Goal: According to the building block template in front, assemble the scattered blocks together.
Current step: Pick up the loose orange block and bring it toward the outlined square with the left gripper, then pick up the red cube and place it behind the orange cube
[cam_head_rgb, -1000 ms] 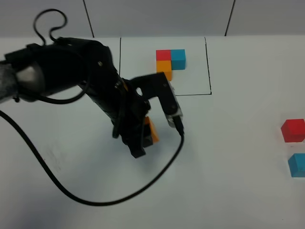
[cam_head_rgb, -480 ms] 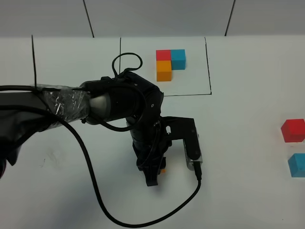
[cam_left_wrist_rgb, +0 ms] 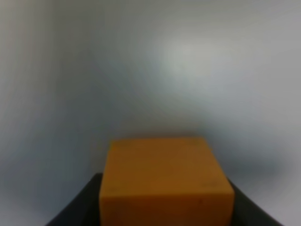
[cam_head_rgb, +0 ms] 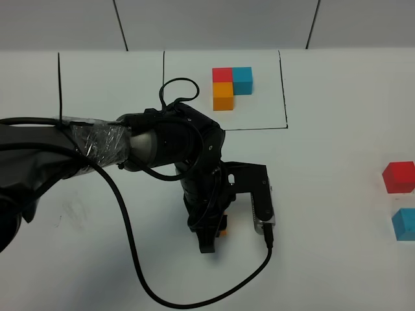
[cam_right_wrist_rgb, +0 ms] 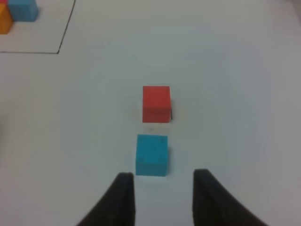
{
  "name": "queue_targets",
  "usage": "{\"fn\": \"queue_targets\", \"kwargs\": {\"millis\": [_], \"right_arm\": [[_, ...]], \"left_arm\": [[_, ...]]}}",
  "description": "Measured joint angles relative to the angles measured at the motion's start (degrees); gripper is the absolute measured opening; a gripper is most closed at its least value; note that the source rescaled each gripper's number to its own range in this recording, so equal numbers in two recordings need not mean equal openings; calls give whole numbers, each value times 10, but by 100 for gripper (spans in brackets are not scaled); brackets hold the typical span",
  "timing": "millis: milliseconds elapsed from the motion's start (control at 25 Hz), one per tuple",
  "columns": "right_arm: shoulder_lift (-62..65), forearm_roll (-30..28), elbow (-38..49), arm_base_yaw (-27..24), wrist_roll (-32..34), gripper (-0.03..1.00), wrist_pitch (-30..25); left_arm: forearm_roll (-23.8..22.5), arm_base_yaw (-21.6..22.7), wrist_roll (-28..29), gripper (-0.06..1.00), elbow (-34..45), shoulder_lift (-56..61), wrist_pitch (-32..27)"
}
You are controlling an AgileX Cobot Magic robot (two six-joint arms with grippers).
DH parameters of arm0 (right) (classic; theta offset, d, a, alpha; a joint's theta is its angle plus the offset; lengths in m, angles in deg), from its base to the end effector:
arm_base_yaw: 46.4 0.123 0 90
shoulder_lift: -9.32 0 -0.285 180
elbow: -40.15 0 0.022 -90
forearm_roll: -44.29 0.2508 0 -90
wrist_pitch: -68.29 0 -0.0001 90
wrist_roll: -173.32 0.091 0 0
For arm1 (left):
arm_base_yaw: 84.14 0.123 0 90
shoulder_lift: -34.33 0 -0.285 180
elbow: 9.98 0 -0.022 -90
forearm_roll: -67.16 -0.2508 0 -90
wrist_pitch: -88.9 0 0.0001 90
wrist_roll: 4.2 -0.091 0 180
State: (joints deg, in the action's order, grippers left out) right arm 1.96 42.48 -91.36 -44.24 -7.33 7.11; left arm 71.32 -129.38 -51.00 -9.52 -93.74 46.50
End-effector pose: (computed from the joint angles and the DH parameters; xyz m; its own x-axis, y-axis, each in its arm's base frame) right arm -0.0064 -0.0028 0.2771 -0.4534 -0.0437 -0.8902 -0.0251 0.9990 -0.0362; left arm 0.2785 -0.2872 0.1186 -0.0084 0.9889 -0.1482 0.9970 0.0197 0.0750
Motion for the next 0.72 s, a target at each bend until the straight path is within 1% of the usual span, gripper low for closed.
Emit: {"fn": "queue_targets", "kwargs": {"millis": [40,80,120,280,320,360,440,480,560,720], "right_arm": [[0,0,0,0,0,0,0],[0,0,0,0,0,0,0],[0,0,0,0,0,0,0],[0,0,0,0,0,0,0],[0,0,0,0,0,0,0],[0,0,0,0,0,0,0],[0,0,0,0,0,0,0],[0,0,0,0,0,0,0],[0,0,0,0,0,0,0],[0,0,0,0,0,0,0]], "left_arm": [[0,0,0,0,0,0,1],[0,0,0,4,0,0,3],[0,0,0,10,0,0,3],[-5,0,-1,77,0,4,5],[-10,0,-1,87,0,8,3],[-17,-1,0,94,0,18,-2],[-32,-4,6,100,0,50,-14],[-42,-5,13,100,0,68,-21],[-58,-6,32,99,0,118,-36],[-118,-6,66,91,-1,217,-78]]}}
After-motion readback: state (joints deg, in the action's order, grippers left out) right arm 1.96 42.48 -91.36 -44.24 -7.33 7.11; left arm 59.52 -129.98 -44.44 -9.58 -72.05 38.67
